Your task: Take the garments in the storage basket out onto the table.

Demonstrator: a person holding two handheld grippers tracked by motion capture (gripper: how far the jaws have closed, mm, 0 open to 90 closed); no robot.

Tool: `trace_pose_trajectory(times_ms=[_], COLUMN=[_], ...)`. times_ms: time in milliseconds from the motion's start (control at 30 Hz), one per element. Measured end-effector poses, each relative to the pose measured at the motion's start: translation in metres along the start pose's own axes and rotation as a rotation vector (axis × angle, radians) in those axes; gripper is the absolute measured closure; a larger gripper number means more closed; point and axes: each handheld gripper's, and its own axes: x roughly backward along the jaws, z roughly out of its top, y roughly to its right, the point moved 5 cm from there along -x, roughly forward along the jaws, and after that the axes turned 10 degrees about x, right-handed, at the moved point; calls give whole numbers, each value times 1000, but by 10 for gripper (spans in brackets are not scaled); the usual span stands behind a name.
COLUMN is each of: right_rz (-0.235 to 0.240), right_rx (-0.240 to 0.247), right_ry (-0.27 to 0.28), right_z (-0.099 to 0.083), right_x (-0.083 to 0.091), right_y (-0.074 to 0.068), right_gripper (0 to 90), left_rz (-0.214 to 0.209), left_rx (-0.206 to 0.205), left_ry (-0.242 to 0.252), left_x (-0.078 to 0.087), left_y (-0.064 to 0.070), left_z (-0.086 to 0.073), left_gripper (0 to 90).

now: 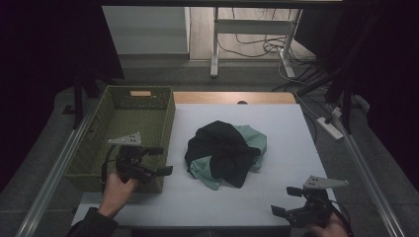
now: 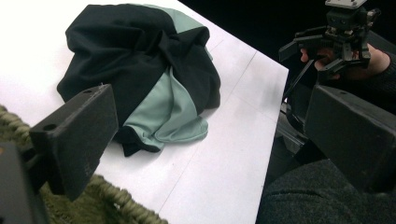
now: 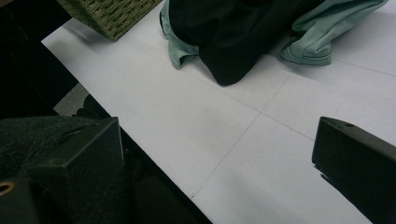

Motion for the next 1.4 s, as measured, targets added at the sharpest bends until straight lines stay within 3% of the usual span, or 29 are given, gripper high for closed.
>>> trace_pose_trajectory(times_ms=[400,767,1033,1400], right_rz=[1,2,4,3], right_rx=[-1,-3,-8,-15], right_ry=[0,-2,-3,-2], right_z=[0,0,0,0], right_x=[0,0,0,0], right_y=[0,0,1,1], right_gripper=[19,19,19,18], left_rz=[-7,47,83,134], left_rx=[25,31,37,46], left_ry=[14,24,-2,17], left_x=[11,25,30,49], left_y=[-2,-5,-6,-5], left_z=[-11,-23,-36,-53], left_gripper=[0,4,11,0])
